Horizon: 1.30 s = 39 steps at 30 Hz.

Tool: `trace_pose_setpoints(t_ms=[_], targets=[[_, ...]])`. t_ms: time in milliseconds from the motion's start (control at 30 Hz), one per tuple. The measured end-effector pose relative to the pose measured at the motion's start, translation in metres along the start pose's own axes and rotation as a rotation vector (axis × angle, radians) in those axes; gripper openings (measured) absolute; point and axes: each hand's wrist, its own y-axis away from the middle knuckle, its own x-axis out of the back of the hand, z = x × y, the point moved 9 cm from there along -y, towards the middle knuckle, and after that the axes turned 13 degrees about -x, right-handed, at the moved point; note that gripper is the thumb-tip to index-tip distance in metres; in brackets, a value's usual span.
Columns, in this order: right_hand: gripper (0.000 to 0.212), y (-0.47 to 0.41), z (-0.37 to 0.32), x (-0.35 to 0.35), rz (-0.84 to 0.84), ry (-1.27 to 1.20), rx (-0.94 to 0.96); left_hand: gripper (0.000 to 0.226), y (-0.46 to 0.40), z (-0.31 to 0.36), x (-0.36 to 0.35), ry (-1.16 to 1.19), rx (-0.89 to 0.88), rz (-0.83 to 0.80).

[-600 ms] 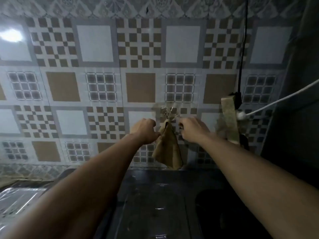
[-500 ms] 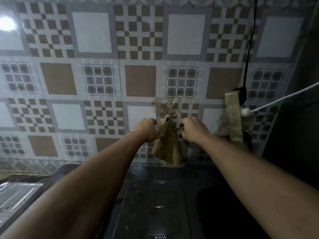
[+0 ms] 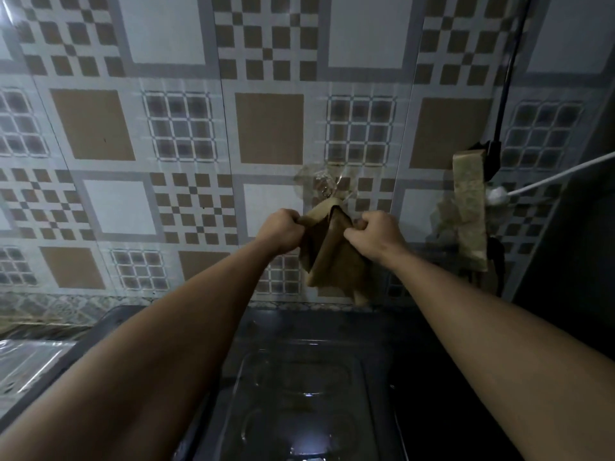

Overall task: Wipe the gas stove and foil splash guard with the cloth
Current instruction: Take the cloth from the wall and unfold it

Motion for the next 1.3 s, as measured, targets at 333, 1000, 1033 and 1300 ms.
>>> trace_pose_setpoints(t_ms=[333,1000,1033,1300], targets=[[0.021,0.071,-0.034,0.03,-0.374,-0.282,-0.134,0.015,0.038,0.077,0.097,0.036,-0.143,0.201],[0.033,0.214,-0.117,0.077,-0.297,-0.638,-0.251,0.045,0.218,0.074,0.133,-0.007,0.19,-0.031],[0.032,0.217,-0.118,0.077,-0.288,-0.638,-0.248,0.055,0.231,0.068,0.124,0.081,0.222,-0.088],[0.023,0.253,-0.139,0.059,-0.464,-0.644,-0.116,0.073,0.28,0.045,0.071,0.613,0.339,-0.201]])
